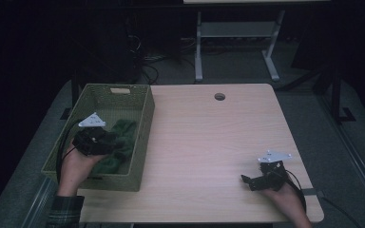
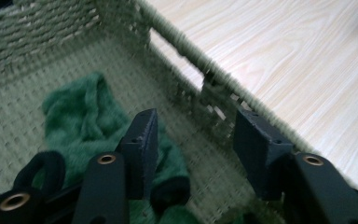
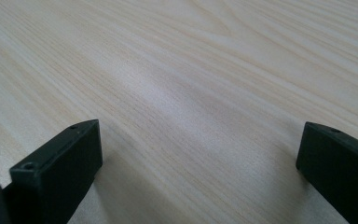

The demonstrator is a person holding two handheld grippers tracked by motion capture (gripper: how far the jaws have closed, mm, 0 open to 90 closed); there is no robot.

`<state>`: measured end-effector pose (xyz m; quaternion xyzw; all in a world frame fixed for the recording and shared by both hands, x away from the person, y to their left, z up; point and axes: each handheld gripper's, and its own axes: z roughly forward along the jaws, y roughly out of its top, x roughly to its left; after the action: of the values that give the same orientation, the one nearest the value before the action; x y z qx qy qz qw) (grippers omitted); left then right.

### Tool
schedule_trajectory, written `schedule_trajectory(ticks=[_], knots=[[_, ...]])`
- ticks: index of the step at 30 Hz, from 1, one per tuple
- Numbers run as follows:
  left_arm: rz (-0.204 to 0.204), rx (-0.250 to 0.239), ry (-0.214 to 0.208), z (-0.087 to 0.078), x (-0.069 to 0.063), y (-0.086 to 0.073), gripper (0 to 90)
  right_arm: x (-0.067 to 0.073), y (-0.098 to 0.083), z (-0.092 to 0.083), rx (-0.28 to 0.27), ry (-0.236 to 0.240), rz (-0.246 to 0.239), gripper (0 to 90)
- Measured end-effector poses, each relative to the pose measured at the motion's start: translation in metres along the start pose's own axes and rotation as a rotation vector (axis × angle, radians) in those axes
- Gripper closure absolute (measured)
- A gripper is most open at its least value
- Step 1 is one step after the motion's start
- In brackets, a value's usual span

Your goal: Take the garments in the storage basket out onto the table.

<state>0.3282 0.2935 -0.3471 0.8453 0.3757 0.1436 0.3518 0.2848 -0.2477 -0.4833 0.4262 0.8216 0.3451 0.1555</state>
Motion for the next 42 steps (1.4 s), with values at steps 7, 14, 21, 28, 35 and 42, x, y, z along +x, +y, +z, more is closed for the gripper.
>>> schedule_trajectory(ticks=[7,14,21,28,35,42], knots=[[-0.003,0.028,0.028,0.005,0.013,-0.011,53.3,0.0,0.0,0.0,0.001,0.001,0.001,0.0],[-0.002,0.041,0.032,0.009,0.022,-0.013,54.7,0.0,0.0,0.0,0.001,0.001,0.001,0.0],[0.018,0.085,0.038,0.023,0.03,-0.015,56.1,0.0,0.0,0.0,0.002,0.001,0.001,0.0],[0.029,0.152,0.064,0.032,0.038,-0.025,56.5,0.0,0.0,0.0,0.002,0.0,0.001,0.0],[0.023,0.203,0.066,0.04,0.043,-0.032,55.5,0.0,0.0,0.0,0.003,0.001,0.001,0.0],[0.009,0.243,0.066,0.048,0.044,-0.034,51.9,0.0,0.0,0.0,0.002,0.001,0.001,0.0]])
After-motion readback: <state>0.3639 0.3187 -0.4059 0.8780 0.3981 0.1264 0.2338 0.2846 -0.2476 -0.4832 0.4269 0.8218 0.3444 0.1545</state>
